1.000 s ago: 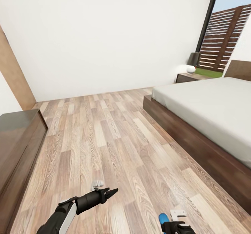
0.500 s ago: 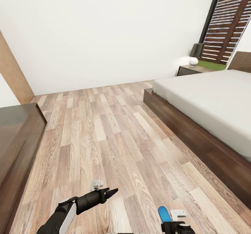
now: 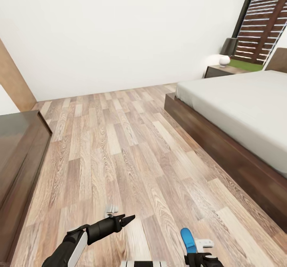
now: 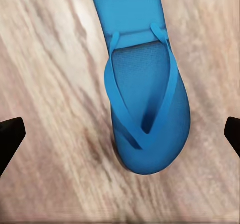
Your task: In the bedroom, move the book from the bed onto either nightstand, and place the two sandals side by side next to the bed.
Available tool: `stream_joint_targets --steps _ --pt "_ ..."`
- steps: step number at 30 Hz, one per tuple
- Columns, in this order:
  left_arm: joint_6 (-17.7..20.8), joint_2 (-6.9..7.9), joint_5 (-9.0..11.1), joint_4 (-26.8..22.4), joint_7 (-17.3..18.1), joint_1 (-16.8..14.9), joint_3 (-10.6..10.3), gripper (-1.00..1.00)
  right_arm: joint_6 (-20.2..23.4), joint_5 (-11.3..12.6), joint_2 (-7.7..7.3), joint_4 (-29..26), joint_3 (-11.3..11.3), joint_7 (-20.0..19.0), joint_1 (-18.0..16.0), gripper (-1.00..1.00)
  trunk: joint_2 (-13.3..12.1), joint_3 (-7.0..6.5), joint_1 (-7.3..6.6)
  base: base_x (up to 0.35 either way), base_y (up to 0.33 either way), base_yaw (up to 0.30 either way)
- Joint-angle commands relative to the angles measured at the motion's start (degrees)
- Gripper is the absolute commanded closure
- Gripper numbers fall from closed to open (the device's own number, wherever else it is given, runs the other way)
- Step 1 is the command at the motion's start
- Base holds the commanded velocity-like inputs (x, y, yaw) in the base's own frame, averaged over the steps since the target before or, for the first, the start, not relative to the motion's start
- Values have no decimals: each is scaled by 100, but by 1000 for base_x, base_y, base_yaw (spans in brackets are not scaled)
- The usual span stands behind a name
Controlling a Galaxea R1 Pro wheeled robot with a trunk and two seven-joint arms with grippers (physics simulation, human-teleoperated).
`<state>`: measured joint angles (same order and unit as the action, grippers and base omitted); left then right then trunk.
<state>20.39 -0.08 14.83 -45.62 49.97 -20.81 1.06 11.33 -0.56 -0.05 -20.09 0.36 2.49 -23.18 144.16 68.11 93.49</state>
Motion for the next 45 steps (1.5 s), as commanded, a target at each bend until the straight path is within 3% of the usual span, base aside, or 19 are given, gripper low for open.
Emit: stream_joint_targets --steps 1,20,31,36,45 --pt "53 -1 37 0 14 -2 7 -100 36 -5 2 -13 4 13 -1 -100 3 27 1 0 0 0" --pt "53 0 33 0 14 -2 1 -100 41 -14 -7 -113 0 14 -4 -100 29 448 50 0 0 0" --pt "62 0 38 -6 33 -2 5 -100 45 -38 20 -1239 -1 30 -19 -100 43 692 79 0 0 0" --pt "62 0 38 -8 34 -2 7 -100 45 -40 17 -1372 -1 31 -20 -100 50 803 91 0 0 0" --pt "62 8 38 -14 35 -2 8 -100 37 -26 13 -1424 -8 29 -20 -100 50 803 91 0 0 0"
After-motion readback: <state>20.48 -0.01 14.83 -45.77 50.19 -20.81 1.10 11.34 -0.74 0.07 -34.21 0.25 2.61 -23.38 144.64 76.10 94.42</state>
